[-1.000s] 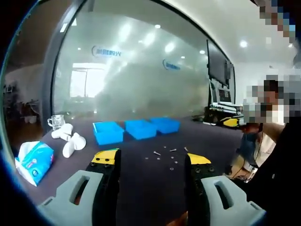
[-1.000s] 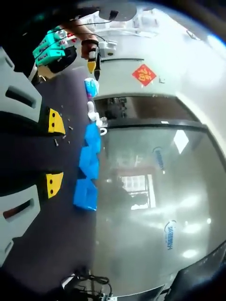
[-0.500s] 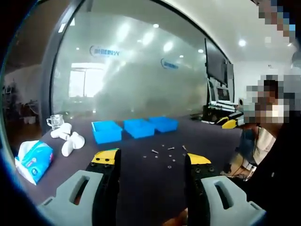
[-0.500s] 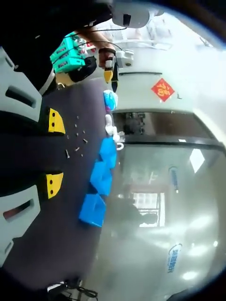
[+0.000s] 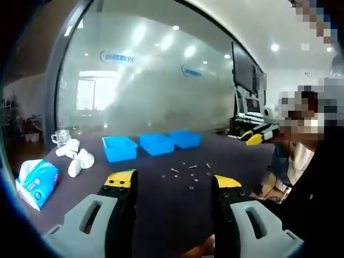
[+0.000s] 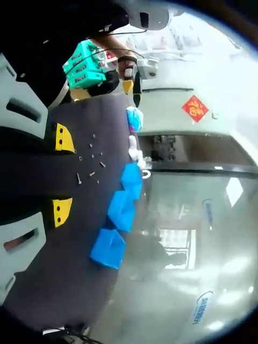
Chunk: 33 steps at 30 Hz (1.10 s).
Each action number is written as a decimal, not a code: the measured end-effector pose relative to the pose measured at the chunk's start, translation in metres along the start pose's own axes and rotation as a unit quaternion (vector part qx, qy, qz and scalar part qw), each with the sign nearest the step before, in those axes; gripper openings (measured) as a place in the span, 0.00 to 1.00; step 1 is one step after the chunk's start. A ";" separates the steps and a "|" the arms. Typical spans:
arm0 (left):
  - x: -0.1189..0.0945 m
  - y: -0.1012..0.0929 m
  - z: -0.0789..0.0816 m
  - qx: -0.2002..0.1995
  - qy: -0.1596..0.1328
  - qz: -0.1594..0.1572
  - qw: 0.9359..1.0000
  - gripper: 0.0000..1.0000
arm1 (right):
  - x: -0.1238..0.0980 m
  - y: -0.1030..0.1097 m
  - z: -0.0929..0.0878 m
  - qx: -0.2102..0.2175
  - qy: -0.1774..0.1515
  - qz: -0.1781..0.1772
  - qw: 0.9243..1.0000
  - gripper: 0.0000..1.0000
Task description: Sort the screws, nuts, and washers into the corresponding bins
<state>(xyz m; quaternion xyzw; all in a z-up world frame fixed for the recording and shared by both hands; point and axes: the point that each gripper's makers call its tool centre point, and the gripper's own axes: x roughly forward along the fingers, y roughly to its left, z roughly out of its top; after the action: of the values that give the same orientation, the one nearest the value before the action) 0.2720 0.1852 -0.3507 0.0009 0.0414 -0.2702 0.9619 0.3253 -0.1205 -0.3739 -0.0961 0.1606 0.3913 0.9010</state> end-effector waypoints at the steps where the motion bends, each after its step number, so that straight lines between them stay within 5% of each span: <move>1: 0.000 0.000 0.000 0.000 0.000 0.000 1.000 0.53 | 0.003 -0.001 0.001 -0.004 0.005 0.003 1.000 0.26; 16: -0.006 0.006 -0.004 -0.006 0.001 0.008 1.000 0.53 | 0.064 0.003 0.023 -0.062 0.065 0.072 0.993 0.26; 33: -0.008 0.010 -0.008 -0.014 0.000 0.013 1.000 0.53 | 0.117 0.021 0.020 -0.133 0.156 0.137 0.969 0.24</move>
<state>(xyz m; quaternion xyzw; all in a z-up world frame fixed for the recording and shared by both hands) 0.2699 0.1977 -0.3581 -0.0122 0.0454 -0.2568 0.9653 0.3895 -0.0218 -0.3984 -0.2516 0.2573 0.5093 0.7817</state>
